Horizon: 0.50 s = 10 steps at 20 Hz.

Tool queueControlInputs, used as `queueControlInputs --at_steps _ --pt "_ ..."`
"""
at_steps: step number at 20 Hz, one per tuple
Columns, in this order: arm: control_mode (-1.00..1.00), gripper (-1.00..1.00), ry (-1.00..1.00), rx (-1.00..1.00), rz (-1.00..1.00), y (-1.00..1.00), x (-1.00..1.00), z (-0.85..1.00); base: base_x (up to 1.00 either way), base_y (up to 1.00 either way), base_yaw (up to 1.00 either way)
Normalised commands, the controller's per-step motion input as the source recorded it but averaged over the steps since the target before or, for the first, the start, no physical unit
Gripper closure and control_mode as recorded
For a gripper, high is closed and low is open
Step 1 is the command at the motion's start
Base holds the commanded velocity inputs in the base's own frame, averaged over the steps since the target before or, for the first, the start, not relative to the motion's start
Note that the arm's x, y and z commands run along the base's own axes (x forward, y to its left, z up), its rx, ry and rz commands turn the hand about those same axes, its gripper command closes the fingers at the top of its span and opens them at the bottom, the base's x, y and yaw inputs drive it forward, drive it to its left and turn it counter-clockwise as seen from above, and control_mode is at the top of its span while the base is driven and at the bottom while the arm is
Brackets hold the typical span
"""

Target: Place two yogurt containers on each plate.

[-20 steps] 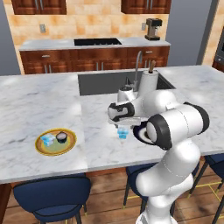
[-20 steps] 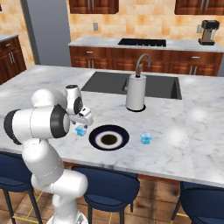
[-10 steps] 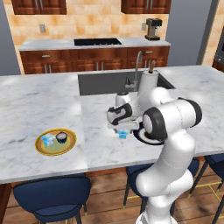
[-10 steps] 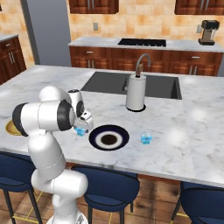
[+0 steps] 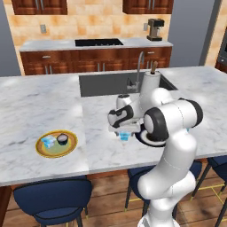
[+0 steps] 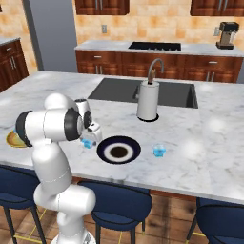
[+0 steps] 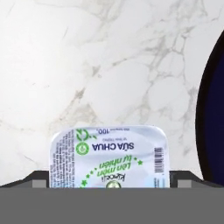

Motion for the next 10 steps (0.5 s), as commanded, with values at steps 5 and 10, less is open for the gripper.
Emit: queueControlInputs --at_steps 5,10 --pt "-1.00 1.00 0.00 0.01 0.00 0.00 0.00 -0.13 0.00 0.00 0.00" --pt "-1.00 1.00 0.00 0.00 0.00 0.00 0.00 0.02 0.00 0.00 0.00"
